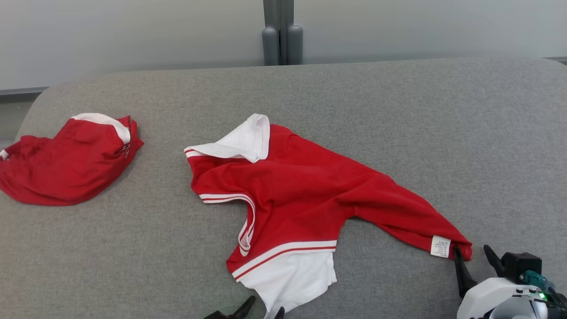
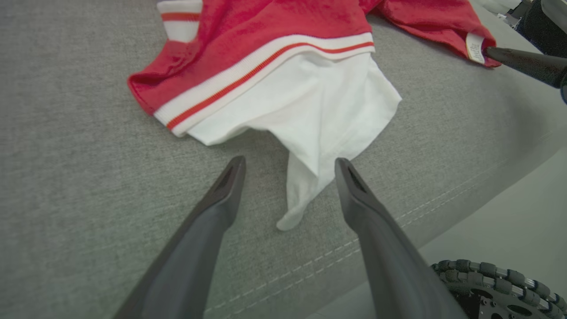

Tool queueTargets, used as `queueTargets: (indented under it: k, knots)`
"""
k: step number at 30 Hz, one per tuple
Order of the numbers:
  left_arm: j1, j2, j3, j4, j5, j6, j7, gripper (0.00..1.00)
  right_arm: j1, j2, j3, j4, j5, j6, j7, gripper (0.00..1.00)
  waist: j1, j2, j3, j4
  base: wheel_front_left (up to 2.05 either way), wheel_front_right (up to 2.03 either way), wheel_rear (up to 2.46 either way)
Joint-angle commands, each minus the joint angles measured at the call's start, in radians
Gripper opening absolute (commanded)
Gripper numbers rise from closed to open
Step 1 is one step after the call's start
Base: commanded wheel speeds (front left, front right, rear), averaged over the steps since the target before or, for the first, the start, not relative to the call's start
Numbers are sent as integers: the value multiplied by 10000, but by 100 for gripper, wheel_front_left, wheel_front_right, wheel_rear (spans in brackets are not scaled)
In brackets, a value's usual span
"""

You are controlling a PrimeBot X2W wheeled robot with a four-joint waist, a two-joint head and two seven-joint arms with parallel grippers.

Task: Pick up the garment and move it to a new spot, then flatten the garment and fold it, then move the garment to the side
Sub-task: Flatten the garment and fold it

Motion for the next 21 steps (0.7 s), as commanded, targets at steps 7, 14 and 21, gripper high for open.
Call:
queueTargets:
  k: [7, 14, 21]
  knots:
    - [-676, -207, -394, 741, -629, -25, -1, 87, -437, 27, 564, 850, 393, -16, -6, 100, 0, -1, 132, 31, 0, 0, 0]
    - [-988, -266, -361, 736, -1068, -26, 0, 0, -647, -139, 956, 723, 831, -18, -6, 0, 0, -1, 141, 9, 0, 0, 0]
    - [-1566, -51, 690, -827, -1909, -26, -3, 0, -1133, -789, 1046, -584, 495, -16, -18, 0, 0, -1, 269, -78, 0, 0, 0]
